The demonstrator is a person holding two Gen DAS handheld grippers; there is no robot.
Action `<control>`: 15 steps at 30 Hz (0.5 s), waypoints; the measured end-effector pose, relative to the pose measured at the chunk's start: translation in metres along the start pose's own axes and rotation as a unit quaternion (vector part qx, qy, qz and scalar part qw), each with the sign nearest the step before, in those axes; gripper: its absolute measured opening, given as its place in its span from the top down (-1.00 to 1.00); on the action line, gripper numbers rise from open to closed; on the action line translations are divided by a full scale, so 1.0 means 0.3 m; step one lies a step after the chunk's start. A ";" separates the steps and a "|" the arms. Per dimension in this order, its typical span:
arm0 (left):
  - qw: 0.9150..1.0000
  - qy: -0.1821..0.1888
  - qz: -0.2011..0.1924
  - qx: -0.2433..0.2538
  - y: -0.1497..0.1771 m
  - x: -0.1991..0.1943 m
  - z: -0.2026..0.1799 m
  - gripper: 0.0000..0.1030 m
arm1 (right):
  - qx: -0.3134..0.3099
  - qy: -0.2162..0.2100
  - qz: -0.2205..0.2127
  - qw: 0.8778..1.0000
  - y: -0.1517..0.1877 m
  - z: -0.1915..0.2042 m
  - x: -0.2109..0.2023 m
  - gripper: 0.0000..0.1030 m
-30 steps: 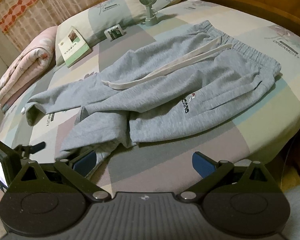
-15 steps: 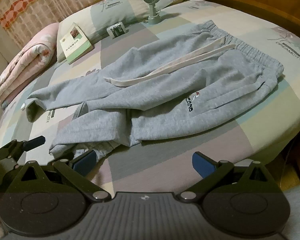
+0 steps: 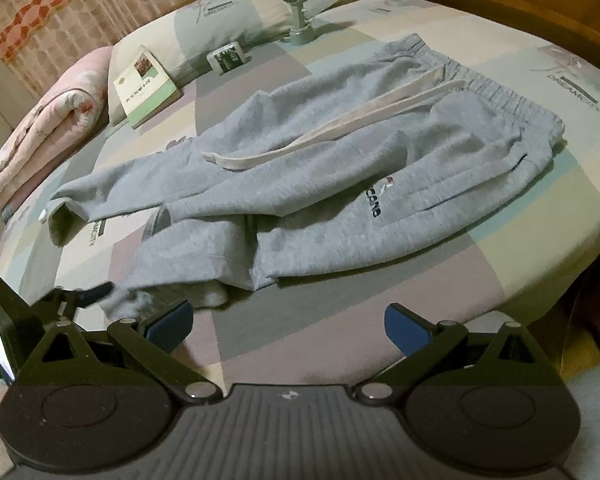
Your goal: Fold clothes
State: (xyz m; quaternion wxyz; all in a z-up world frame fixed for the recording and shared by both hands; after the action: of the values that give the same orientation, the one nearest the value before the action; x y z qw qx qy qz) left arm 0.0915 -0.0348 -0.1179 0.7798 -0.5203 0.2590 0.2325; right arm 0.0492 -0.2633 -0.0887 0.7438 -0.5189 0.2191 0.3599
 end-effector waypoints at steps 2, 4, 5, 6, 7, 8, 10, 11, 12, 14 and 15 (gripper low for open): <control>0.999 -0.042 0.004 0.003 0.016 0.012 0.059 -0.76 | -0.001 -0.001 0.002 1.000 0.003 0.000 0.005 -1.00; 0.998 -0.066 0.015 -0.006 0.034 0.022 0.120 -0.75 | -0.001 -0.002 0.004 1.000 0.005 0.001 0.008 -1.00; 0.998 -0.065 0.020 -0.015 0.045 0.022 0.147 -0.73 | -0.003 -0.003 0.005 1.000 0.006 0.003 0.012 -1.00; 0.998 -0.063 0.022 -0.023 0.055 0.018 0.167 -0.73 | -0.005 -0.003 0.006 1.000 0.006 0.007 0.016 -1.00; 0.998 -0.059 0.023 -0.029 0.064 0.012 0.183 -0.72 | -0.007 -0.003 0.006 1.000 0.006 0.010 0.020 -1.00; 0.998 -0.053 0.023 -0.035 0.072 0.003 0.192 -0.72 | -0.012 -0.004 0.006 1.000 0.007 0.017 0.023 -1.00; 0.998 -0.036 0.024 -0.047 0.086 -0.013 0.207 -0.72 | -0.030 -0.006 0.001 1.000 0.007 0.043 0.033 -1.00; 0.998 -0.020 0.025 -0.054 0.091 -0.021 0.207 -0.72 | -0.042 -0.008 -0.003 0.999 0.006 0.058 0.039 -1.00; 0.998 -0.004 0.027 -0.061 0.095 -0.028 0.206 -0.73 | -0.054 -0.010 -0.007 0.998 0.005 0.073 0.045 -1.00; 0.997 0.027 0.028 -0.068 0.098 -0.034 0.197 -0.73 | -0.086 -0.016 -0.014 0.996 0.001 0.110 0.062 -1.00; 0.997 0.035 0.027 -0.065 0.100 -0.039 0.189 -0.74 | -0.102 -0.019 -0.018 0.994 -0.002 0.129 0.070 -1.00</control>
State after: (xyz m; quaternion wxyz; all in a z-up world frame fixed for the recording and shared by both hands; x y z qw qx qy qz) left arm 0.0730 0.0274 -0.1128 0.7284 -0.5704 0.2846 0.2511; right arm 0.0613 -0.2209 -0.0890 0.6972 -0.5889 0.1578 0.3771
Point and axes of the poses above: each gripper's, at about its wrist camera, not at the fingertips, and x roughly the way its jaws point, z to its left, y to its underside, the point moved 4 cm from there along x, roughly the way its jaws point, and after that the axes turned 5 degrees about -z, right-handed, at the moved point
